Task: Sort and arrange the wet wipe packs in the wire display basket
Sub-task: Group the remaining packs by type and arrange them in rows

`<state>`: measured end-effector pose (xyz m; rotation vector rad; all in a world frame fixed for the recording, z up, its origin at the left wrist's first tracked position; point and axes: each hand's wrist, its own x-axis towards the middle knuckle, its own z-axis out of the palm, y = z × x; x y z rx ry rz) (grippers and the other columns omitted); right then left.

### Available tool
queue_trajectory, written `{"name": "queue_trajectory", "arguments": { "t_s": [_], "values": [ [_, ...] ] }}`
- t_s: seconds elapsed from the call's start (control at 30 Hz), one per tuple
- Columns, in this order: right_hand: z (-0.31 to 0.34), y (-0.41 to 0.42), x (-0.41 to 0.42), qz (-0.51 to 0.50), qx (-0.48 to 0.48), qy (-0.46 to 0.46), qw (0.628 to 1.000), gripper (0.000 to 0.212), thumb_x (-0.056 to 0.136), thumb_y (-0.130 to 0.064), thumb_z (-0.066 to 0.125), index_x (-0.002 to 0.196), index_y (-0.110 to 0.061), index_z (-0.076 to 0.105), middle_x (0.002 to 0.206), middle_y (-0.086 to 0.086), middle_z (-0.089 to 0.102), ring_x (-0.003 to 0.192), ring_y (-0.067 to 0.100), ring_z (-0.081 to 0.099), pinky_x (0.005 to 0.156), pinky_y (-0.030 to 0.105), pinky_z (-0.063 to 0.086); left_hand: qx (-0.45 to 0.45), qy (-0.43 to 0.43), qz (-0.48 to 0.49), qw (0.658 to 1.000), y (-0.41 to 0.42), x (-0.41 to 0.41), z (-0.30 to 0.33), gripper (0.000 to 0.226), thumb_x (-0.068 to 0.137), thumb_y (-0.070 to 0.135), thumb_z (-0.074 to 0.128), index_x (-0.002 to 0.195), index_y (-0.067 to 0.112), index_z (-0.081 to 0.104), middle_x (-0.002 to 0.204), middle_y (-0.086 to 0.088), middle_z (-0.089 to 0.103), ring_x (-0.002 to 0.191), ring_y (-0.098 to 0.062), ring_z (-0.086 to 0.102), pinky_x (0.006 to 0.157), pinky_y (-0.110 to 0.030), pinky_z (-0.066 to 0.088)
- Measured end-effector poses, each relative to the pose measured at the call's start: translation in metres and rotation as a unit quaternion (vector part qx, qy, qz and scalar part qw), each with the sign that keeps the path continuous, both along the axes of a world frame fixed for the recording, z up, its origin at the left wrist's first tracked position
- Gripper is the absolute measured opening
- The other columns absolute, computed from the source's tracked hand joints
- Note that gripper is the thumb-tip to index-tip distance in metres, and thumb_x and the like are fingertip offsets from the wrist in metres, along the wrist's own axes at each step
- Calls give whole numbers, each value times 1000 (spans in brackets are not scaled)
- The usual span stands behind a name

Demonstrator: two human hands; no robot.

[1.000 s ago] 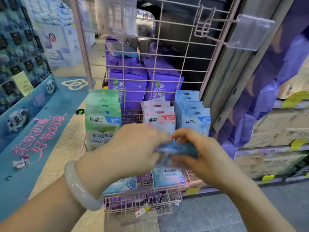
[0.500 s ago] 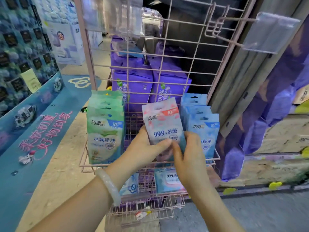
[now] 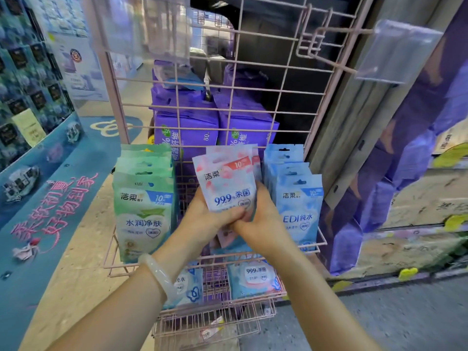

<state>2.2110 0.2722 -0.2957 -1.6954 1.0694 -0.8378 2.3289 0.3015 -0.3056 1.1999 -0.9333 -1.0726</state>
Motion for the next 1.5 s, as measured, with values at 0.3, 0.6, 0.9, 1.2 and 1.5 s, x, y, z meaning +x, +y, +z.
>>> {"name": "queue_trajectory", "arguments": {
  "t_s": [0.3, 0.6, 0.9, 1.2, 1.5],
  "values": [
    [-13, -4, 11, -17, 76, -51, 996, 103, 51, 6, 83, 135, -10, 25, 119, 11, 58, 109, 23, 60, 87, 45, 54, 100, 83, -36, 991, -7, 4, -1, 44, 63, -20, 66, 95, 9, 63, 72, -3, 76, 64, -15, 71, 52, -23, 55],
    [-14, -2, 14, -49, 28, -120, 991, 85, 51, 11, 76, 120, -23, 43, 98, -10, 65, 78, -6, 66, 58, 12, 53, 30, 64, 16, 997, -5, 0, 1, 66, 58, -20, 70, 114, 11, 54, 90, -3, 71, 70, -7, 70, 51, -22, 54],
    [-7, -11, 20, 2, 56, -106, 993, 91, 53, 17, 79, 128, -5, 32, 107, 7, 63, 94, 14, 64, 83, 33, 56, 113, 91, -25, 989, -15, 9, -2, 43, 59, -13, 71, 91, 15, 66, 73, -1, 76, 65, -17, 71, 54, -24, 55],
    [-13, -9, 13, 0, 39, -135, 990, 97, 47, 12, 83, 126, -17, 35, 108, 0, 64, 93, 3, 65, 84, 38, 57, 101, 66, -8, 993, -7, 1, 1, 70, 44, 1, 73, 112, 9, 58, 98, -12, 73, 87, -25, 69, 67, -30, 56],
    [-15, -8, 14, 1, -25, -159, 987, 111, 45, -4, 77, 138, -26, 22, 119, 3, 60, 105, 11, 64, 82, 39, 57, -25, -6, -12, 1000, -4, 3, 10, 91, 42, -8, 68, 129, -1, 42, 98, -10, 67, 76, -6, 68, 61, -19, 54]
  ]
}}
